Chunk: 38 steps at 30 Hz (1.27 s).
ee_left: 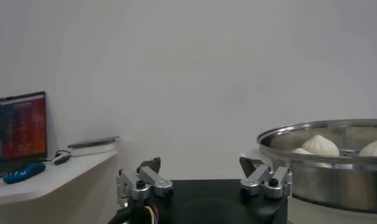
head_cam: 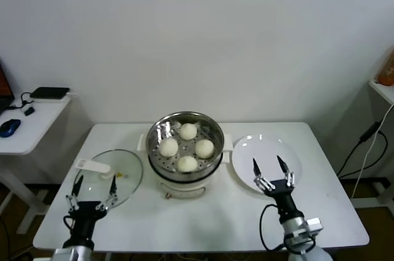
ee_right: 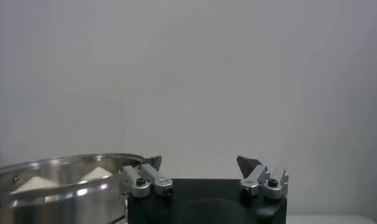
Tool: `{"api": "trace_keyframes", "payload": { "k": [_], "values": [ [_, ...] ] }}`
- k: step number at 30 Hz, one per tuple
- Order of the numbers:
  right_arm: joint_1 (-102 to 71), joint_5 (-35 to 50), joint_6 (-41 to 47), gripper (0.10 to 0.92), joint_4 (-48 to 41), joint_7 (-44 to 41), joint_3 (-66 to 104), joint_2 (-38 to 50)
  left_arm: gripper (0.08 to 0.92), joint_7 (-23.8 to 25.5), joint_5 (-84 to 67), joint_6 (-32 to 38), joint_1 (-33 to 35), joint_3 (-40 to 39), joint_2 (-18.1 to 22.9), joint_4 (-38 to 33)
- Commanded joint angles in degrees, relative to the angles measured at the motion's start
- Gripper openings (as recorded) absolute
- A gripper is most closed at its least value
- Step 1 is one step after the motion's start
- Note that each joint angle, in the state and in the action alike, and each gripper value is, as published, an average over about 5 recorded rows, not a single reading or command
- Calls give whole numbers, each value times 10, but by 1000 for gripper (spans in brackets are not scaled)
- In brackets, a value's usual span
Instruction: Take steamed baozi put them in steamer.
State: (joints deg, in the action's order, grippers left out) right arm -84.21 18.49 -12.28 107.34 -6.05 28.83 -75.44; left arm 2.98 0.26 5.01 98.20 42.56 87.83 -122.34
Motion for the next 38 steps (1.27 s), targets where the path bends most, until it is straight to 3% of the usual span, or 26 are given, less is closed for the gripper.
{"api": "trace_keyframes", "payload": {
  "k": [1, 13, 38],
  "values": [
    [-59, 11, 5, 823, 13, -7, 21, -22, 823, 2, 3, 0, 2, 1, -1, 0],
    [-45, 35, 24, 823, 9, -23, 18, 31, 823, 4, 6, 1, 3, 1, -1, 0],
    [-45, 21, 22, 823, 14, -28, -2, 30, 823, 10, 4, 3, 8, 8, -1, -2]
  ]
}}
